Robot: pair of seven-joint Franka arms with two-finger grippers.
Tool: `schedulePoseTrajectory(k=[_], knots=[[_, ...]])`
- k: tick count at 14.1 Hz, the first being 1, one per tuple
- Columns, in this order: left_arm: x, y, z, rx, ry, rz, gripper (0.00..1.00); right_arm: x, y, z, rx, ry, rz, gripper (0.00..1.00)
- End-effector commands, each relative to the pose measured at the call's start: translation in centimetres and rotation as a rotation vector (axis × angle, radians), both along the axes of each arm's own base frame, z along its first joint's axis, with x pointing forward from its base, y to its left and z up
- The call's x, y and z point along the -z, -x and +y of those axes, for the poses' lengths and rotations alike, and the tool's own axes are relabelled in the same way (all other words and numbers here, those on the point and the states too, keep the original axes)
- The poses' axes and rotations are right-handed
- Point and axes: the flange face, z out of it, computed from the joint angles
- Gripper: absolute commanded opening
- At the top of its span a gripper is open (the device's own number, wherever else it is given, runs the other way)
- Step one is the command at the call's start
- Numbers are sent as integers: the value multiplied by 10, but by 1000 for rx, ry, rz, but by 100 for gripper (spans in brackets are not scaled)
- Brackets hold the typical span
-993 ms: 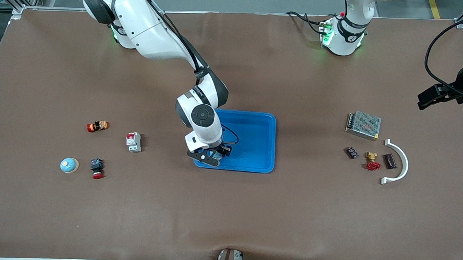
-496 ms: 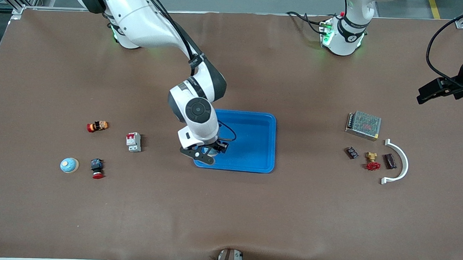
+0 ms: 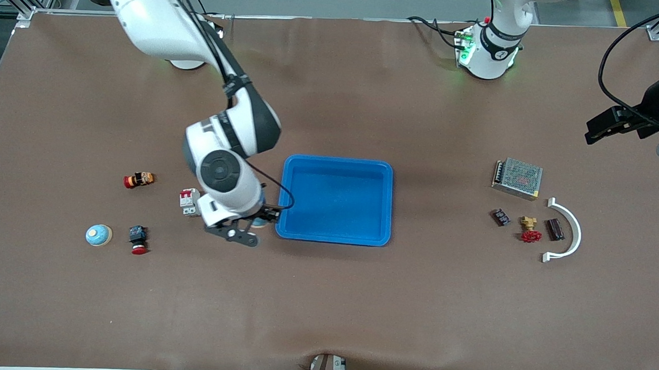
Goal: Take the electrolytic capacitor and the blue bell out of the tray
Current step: 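Carry the second bell with the right gripper toward the first bell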
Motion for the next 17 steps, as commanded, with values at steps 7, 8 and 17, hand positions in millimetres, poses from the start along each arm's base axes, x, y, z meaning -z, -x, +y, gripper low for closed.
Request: schedulePoseTrajectory(k=[7,8,17], knots=[[-6,15,-3,18,14,12,100,-59,-27,-150,-273,-38,58,54],[-6,15,-3,20,14,12,100,-55,-27,-164,-291,-41,74,54],[-9,19,-1,15,12,15,100,-20,6,-262,-420,-43,62,54]])
